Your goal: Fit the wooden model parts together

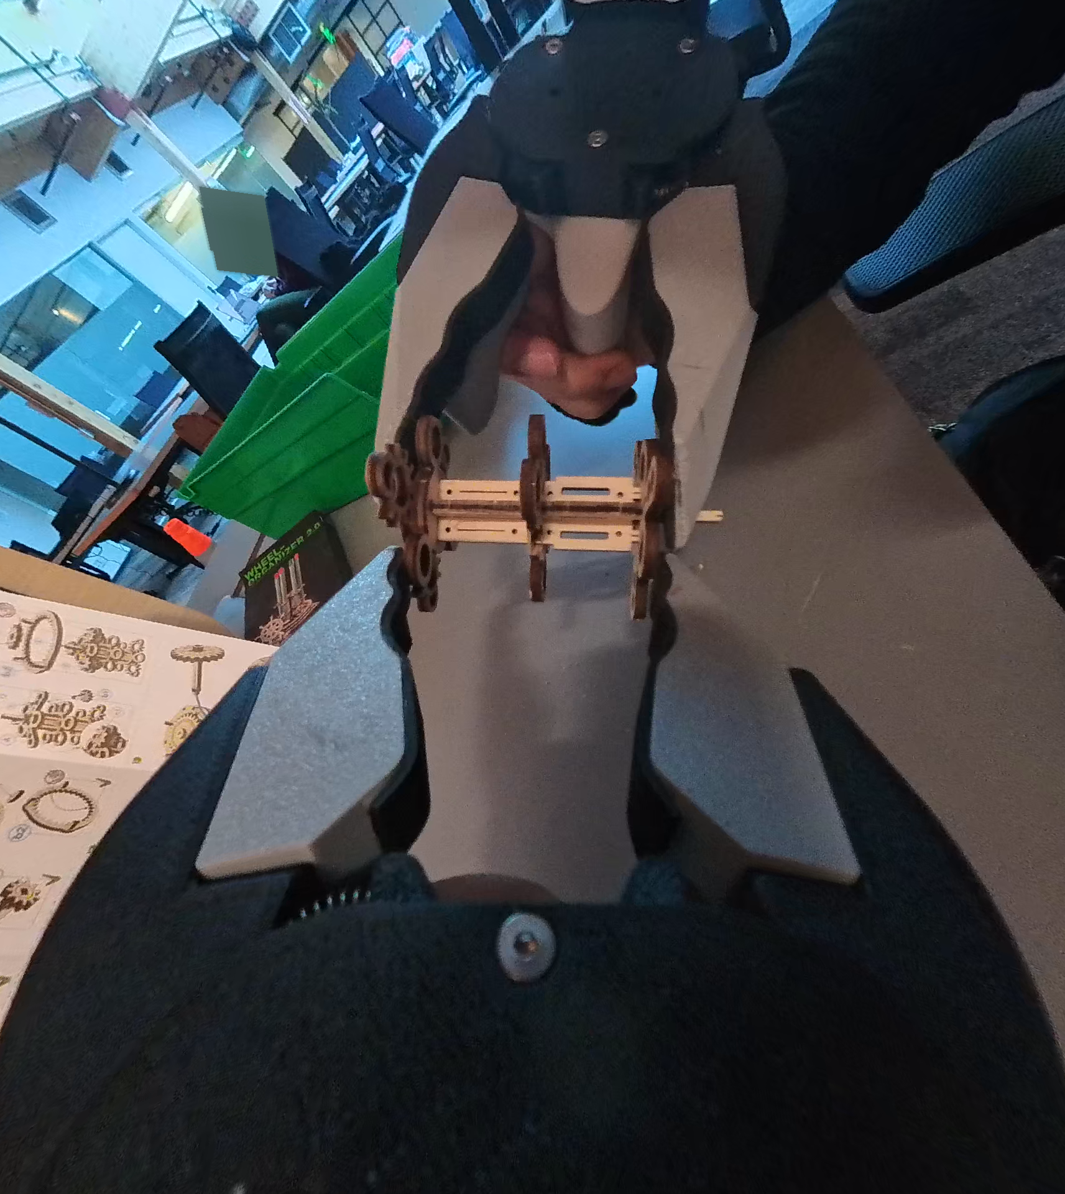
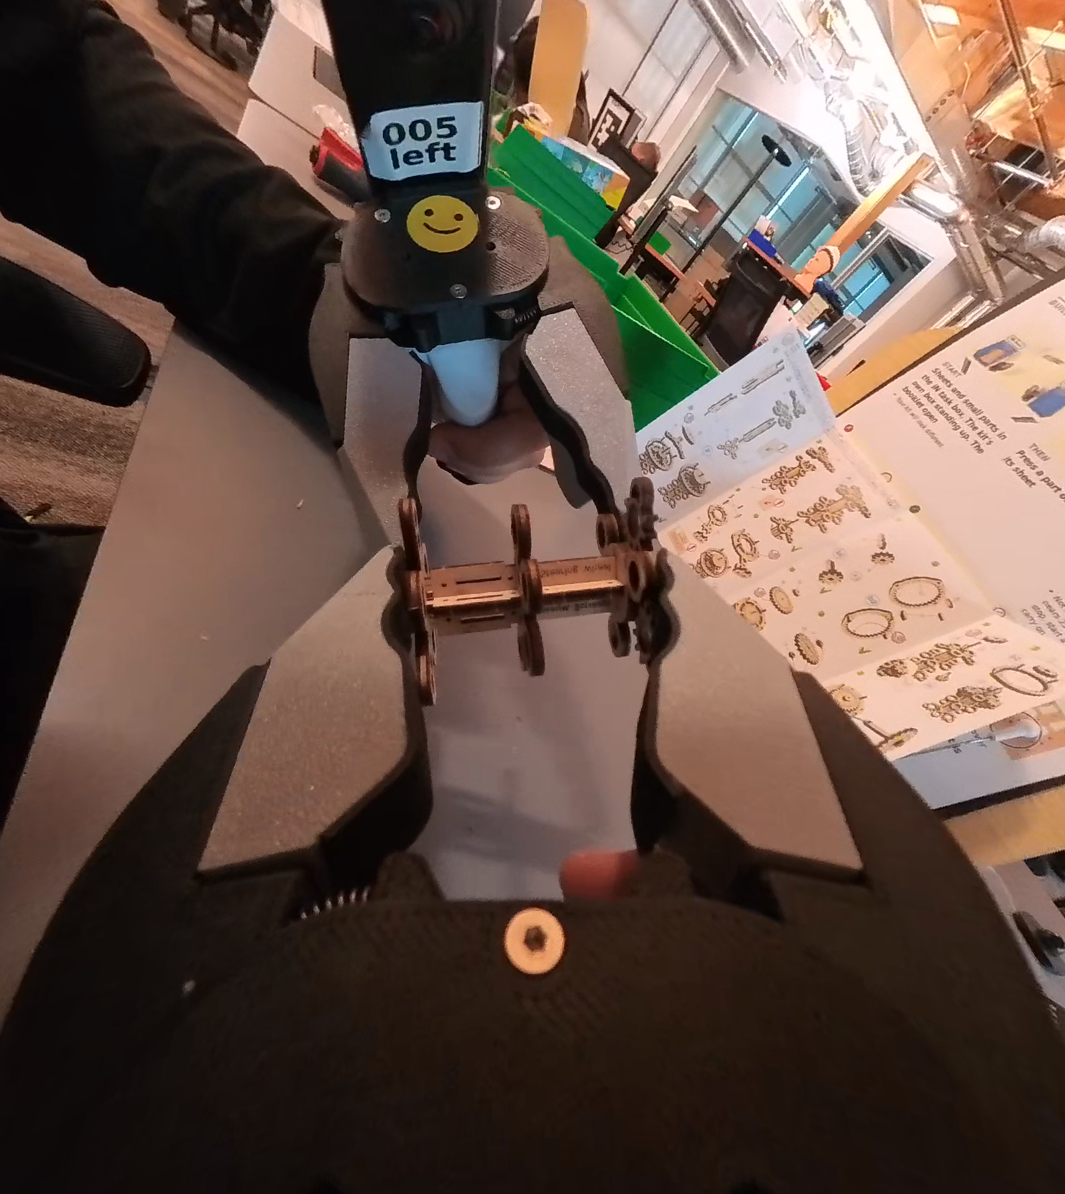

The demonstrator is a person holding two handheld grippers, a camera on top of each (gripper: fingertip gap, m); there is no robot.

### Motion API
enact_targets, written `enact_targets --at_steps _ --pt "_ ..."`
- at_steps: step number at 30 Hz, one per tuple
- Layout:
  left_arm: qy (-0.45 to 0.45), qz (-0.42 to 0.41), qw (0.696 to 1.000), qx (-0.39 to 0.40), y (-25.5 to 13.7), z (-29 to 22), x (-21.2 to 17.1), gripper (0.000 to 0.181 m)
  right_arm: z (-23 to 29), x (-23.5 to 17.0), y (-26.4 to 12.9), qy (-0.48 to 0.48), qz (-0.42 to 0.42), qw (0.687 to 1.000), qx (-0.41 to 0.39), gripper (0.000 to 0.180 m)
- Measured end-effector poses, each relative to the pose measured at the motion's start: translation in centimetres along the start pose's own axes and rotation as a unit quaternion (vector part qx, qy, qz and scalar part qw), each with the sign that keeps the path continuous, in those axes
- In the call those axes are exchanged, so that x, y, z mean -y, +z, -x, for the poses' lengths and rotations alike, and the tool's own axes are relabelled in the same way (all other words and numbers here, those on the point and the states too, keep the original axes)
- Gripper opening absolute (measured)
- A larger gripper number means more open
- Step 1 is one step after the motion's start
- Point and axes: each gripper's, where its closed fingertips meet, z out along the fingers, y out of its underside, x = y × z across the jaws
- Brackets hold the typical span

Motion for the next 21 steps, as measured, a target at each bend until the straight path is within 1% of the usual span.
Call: enact_targets --at_steps 5,11,13,16,18,19,21 --pt "-0.005 -0.006 1.0 0.0 -0.1 0.1 0.2 0.071 0.0 0.2 0.0 0.009 -0.006 1.0 0.002 0.07" --pt "-0.006 -0.016 1.0 0.002 -0.1 0.1 0.2 0.071 -0.2 0.4 0.0 0.004 -0.015 1.0 -0.005 0.071" --pt "-0.013 -0.031 0.999 -0.002 -0.1 0.1 0.2 0.071 -0.2 0.7 -0.4 -0.007 -0.025 1.0 -0.008 0.072" --pt "-0.023 -0.049 0.999 -0.001 -0.4 0.3 -0.2 0.071 -0.5 1.2 -1.3 -0.008 -0.05 0.999 -0.013 0.065" --pt "-0.039 -0.063 0.997 0.001 -0.6 0.7 -0.2 0.071 -0.6 1.2 -1.8 -0.006 -0.059 0.998 -0.01 0.056" --pt "-0.044 -0.072 0.996 0.003 -0.7 0.9 0.0 0.071 -0.7 1.1 -1.9 -0.006 -0.061 0.998 -0.014 0.055" --pt "-0.044 -0.076 0.996 0.005 -0.7 1.0 0.3 0.071 -1.1 0.9 -2.0 -0.006 -0.056 0.998 -0.023 0.059"
